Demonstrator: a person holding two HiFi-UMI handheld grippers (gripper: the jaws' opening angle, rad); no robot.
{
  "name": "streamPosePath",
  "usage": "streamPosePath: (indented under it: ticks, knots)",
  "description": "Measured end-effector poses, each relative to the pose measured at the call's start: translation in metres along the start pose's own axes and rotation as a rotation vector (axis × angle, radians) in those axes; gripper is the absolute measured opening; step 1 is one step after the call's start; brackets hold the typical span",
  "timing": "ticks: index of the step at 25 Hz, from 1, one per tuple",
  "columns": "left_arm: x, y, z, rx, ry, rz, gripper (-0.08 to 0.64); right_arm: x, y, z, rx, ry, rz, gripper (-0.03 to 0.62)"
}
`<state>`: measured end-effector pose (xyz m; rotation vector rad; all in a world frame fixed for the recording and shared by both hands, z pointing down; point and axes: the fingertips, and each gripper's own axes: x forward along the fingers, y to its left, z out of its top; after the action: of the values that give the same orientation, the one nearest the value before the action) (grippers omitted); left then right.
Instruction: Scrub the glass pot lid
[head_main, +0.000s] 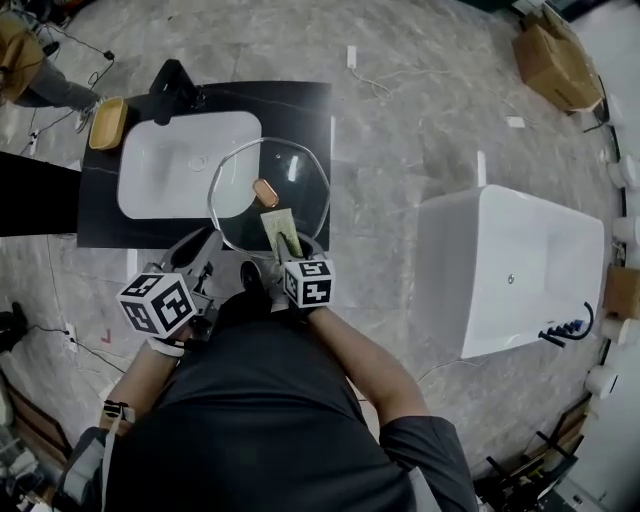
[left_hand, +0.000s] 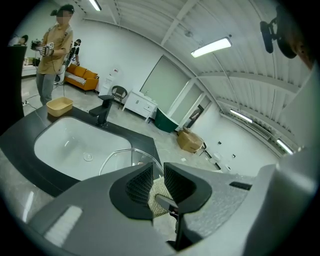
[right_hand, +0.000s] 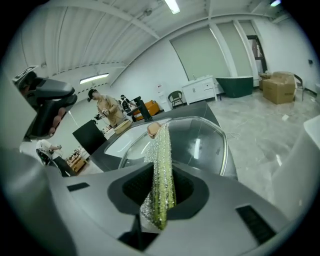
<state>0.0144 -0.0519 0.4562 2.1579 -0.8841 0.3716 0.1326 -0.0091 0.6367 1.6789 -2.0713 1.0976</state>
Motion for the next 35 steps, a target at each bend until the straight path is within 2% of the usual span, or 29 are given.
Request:
streamPosePath:
  ticks: [3, 8, 14, 21, 24, 28, 30, 33, 35]
  knots:
    - [0.004, -0.009, 0.002, 0.012, 0.001, -0.01, 0.071, -0.004, -0.019, 0.011, -0.071, 0.004, 0.008, 0.064]
    - [0.002, -0.009, 0.008, -0.002, -0.022, 0.0, 0.071, -0.005, -0.05, 0.026, -0.095, 0.058, 0.048, 0.064]
    - [-0.009, 0.011, 0.015, -0.039, -0.062, 0.035, 0.071, 0.002, -0.1, 0.054, -0.133, 0.078, -0.025, 0.064]
    - [-0.033, 0.043, 0.014, -0.117, -0.115, 0.106, 0.071, 0.017, -0.137, 0.086, -0.117, 0.114, -0.095, 0.064]
    - [-0.039, 0.054, 0.014, -0.141, -0.13, 0.12, 0.071, 0.023, -0.141, 0.1, -0.064, 0.092, -0.122, 0.064]
    - [-0.037, 0.056, 0.017, -0.143, -0.135, 0.11, 0.071, 0.024, -0.133, 0.116, 0.05, 0.011, -0.108, 0.064]
    - [-0.035, 0.054, 0.02, -0.137, -0.132, 0.099, 0.071, 0.027, -0.128, 0.125, 0.017, 0.014, -0.117, 0.064]
    - [-0.034, 0.05, 0.022, -0.129, -0.13, 0.082, 0.071, 0.035, -0.118, 0.141, -0.102, 0.052, -0.13, 0.064]
    - [-0.035, 0.052, 0.024, -0.13, -0.136, 0.073, 0.071, 0.038, -0.101, 0.157, -0.122, 0.034, -0.084, 0.064]
